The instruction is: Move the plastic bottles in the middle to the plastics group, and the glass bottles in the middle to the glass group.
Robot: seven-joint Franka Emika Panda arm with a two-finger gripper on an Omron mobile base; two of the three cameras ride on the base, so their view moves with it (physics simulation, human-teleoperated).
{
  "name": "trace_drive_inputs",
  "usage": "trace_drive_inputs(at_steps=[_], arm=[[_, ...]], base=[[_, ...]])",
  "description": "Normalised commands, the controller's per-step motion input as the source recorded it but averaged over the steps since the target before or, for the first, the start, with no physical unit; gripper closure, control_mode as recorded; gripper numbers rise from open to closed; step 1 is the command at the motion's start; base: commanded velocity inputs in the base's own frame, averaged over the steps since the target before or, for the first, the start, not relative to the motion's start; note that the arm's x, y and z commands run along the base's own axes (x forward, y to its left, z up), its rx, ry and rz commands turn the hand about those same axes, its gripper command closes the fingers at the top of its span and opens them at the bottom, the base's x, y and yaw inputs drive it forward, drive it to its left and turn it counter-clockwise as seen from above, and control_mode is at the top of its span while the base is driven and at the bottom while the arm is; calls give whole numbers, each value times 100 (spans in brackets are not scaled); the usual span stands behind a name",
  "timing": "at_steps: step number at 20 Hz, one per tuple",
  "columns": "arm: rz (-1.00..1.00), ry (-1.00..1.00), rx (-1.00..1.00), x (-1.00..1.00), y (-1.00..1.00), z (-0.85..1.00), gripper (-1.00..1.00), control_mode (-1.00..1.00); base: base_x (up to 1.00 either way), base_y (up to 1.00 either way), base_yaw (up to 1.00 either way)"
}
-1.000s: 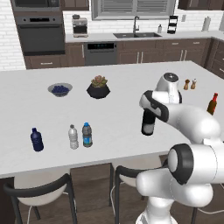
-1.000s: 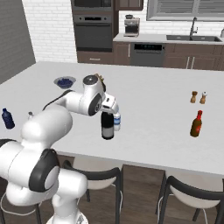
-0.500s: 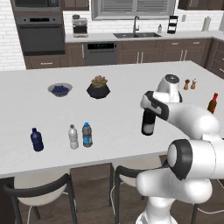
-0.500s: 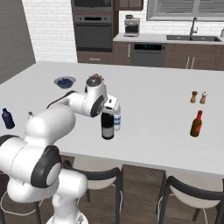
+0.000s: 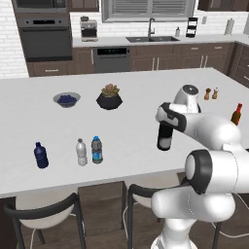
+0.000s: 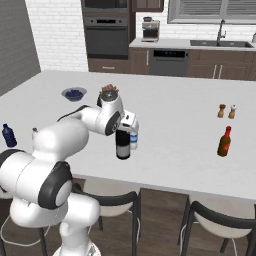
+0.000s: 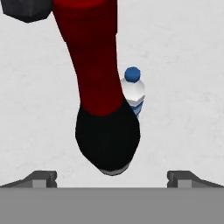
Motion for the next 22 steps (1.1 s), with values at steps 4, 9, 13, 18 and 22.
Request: trace_drive_inputs(at_steps=[4, 9, 13, 18, 22], arm=[[2, 0, 0, 10, 0, -11, -100, -100], [2, 0, 0, 9, 0, -13, -100, -100], [3, 0, 0, 10, 0, -8, -100, -100], [3, 0, 0, 7, 0, -4, -100, -100], [3, 0, 0, 3, 0, -2, -100, -100]], base=[[0, 0, 0], [0, 0, 0], [0, 0, 0], [0, 0, 0], [0, 0, 0]])
